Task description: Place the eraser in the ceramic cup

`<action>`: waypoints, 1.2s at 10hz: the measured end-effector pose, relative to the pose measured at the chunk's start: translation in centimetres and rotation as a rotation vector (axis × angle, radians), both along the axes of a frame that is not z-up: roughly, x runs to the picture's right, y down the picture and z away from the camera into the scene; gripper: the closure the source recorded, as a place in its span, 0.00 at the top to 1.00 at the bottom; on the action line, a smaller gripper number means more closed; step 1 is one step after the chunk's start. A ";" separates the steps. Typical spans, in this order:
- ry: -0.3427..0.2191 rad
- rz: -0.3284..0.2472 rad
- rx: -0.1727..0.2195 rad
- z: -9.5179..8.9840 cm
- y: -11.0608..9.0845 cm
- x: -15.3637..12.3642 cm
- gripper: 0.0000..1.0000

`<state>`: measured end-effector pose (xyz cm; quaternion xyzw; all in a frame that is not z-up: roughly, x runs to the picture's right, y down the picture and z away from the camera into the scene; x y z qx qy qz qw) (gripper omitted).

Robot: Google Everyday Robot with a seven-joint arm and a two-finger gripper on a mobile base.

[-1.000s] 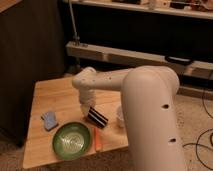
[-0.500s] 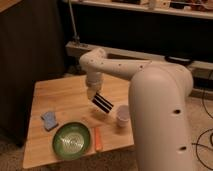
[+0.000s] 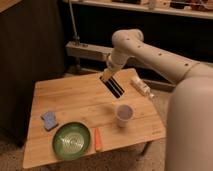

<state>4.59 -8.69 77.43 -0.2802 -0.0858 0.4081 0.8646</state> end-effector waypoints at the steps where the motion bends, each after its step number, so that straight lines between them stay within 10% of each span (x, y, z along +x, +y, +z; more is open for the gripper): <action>1: -0.033 0.053 0.017 -0.4 -0.4 1.7 0.00; 5: -0.139 0.143 0.007 -4.6 1.5 4.1 0.00; 12: -0.195 0.108 -0.023 -9.2 9.0 2.2 0.00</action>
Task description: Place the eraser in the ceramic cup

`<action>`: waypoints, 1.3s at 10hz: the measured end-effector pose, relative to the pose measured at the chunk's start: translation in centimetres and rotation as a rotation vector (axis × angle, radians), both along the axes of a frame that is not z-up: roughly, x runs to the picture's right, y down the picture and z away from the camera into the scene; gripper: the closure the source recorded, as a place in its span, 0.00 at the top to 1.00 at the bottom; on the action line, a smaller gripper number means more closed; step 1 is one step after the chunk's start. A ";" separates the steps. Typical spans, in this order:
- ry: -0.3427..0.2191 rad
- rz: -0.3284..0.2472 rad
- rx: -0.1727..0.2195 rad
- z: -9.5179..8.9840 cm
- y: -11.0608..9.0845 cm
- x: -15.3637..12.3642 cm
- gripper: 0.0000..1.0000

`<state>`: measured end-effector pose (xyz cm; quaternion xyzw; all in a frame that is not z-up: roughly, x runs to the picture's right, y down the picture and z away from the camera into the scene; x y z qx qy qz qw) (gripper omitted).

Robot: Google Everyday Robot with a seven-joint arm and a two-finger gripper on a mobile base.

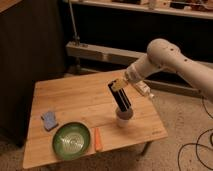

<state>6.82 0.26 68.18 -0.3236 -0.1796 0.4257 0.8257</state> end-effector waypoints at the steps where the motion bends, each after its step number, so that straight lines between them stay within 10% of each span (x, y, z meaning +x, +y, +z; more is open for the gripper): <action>1: -0.001 0.004 0.015 0.1 1.5 0.0 0.00; 11: -0.060 0.016 0.066 3.1 0.5 1.2 0.00; 13: -0.109 0.020 0.054 3.1 0.9 1.6 0.14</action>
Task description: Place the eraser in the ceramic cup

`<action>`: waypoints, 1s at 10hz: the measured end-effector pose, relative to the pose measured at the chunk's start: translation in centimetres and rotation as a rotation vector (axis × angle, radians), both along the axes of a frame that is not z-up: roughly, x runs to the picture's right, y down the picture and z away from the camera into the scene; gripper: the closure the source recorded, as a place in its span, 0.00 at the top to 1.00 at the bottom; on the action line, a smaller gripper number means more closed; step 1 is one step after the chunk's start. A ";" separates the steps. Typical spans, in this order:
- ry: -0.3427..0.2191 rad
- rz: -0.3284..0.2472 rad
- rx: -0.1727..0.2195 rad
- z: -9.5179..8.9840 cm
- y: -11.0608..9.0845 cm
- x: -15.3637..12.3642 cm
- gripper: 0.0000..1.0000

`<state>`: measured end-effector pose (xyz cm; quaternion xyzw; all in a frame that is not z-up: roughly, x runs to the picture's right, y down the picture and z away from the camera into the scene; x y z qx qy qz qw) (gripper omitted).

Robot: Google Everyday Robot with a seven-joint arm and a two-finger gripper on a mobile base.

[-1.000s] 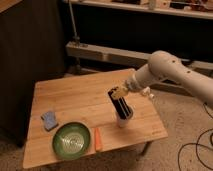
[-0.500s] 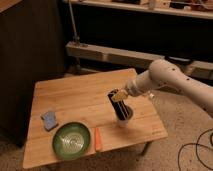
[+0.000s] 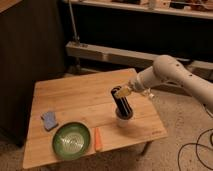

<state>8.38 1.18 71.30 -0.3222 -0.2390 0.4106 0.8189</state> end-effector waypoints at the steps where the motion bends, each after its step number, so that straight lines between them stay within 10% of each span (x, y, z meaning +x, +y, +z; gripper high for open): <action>1: -0.024 -0.007 0.011 -0.1 0.2 0.0 0.24; 6: -0.060 -0.076 0.051 -0.3 0.7 -1.3 0.75; 10: -0.050 -0.157 0.049 -0.4 1.2 -2.3 0.80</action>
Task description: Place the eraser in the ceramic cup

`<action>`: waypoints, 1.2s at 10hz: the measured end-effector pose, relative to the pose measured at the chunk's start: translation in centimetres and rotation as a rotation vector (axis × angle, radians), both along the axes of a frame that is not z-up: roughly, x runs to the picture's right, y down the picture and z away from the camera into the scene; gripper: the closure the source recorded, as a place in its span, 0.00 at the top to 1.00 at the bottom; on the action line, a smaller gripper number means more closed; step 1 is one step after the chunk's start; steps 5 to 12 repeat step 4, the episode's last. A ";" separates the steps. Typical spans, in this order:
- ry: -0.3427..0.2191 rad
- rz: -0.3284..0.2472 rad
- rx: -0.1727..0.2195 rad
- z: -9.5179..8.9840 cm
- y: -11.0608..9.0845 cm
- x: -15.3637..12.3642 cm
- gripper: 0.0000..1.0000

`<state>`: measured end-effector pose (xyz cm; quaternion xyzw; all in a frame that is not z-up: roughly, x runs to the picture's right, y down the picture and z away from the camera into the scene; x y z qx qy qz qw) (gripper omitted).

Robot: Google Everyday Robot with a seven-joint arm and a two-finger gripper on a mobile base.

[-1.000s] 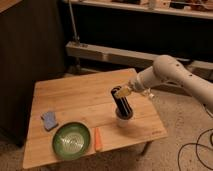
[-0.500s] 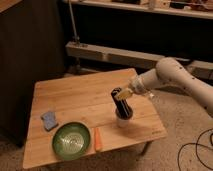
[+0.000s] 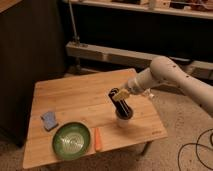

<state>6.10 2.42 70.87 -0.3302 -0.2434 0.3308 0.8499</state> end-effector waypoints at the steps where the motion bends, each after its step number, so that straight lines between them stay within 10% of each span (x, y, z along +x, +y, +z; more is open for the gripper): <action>1: -0.009 -0.020 -0.011 -0.1 0.1 -0.1 0.80; 12: -0.079 -0.067 -0.040 -0.7 0.7 -0.4 0.80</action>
